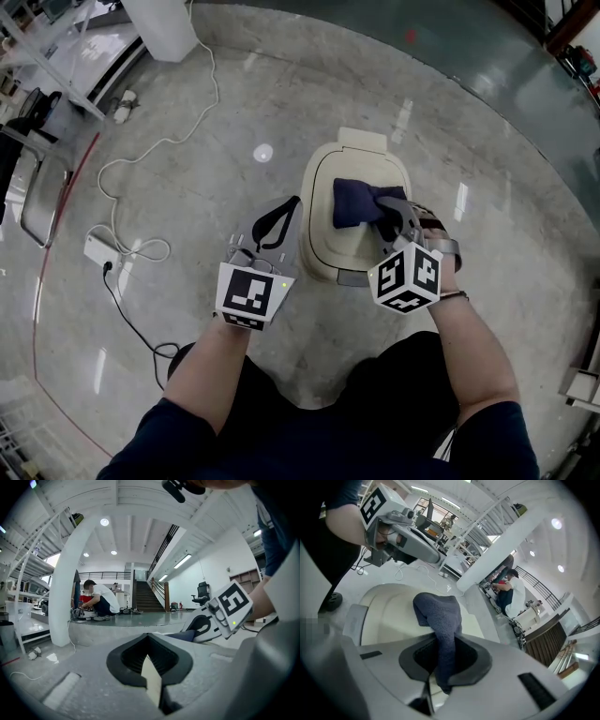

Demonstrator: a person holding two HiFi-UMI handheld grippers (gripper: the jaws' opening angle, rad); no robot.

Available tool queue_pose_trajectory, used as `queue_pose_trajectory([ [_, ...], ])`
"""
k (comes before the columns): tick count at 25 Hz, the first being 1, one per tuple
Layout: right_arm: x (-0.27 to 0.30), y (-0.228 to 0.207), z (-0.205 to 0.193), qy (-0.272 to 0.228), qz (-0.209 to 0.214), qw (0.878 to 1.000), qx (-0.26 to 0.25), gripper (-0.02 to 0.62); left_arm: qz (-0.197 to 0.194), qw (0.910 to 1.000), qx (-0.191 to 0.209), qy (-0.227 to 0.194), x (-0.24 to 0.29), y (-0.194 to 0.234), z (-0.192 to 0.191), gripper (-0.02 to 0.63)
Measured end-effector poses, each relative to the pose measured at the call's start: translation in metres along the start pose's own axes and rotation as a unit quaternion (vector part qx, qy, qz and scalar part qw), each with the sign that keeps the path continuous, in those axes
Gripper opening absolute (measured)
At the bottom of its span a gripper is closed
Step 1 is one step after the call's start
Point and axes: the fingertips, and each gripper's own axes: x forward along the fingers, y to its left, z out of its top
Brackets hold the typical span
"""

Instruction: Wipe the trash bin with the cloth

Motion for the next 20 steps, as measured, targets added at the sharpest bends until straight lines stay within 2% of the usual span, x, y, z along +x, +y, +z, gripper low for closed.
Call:
queue_pose_trajectory([
  [6, 0.001, 0.038, 0.055, -0.047, 0.030, 0.997, -0.046, 0.055, 0.011, 0.9999, 0.001, -0.002, -0.006, 0.008, 0.002, -0.003],
  [11, -0.008, 0.062, 0.078, -0.069, 0.049, 0.994, -0.065, 0.055, 0.012, 0.9999, 0.006, -0.001, -0.010, 0.009, 0.004, -0.003],
  [15, -0.025, 0.078, 0.070, -0.072, 0.058, 0.993, -0.077, 0.055, 0.010, 0.9999, 0.007, -0.002, -0.007, 0.008, 0.004, -0.003],
  [20, -0.051, 0.087, 0.037, -0.055, 0.063, 0.993, -0.082, 0.055, -0.002, 0.9998, 0.012, -0.013, 0.000, -0.003, 0.013, -0.003],
])
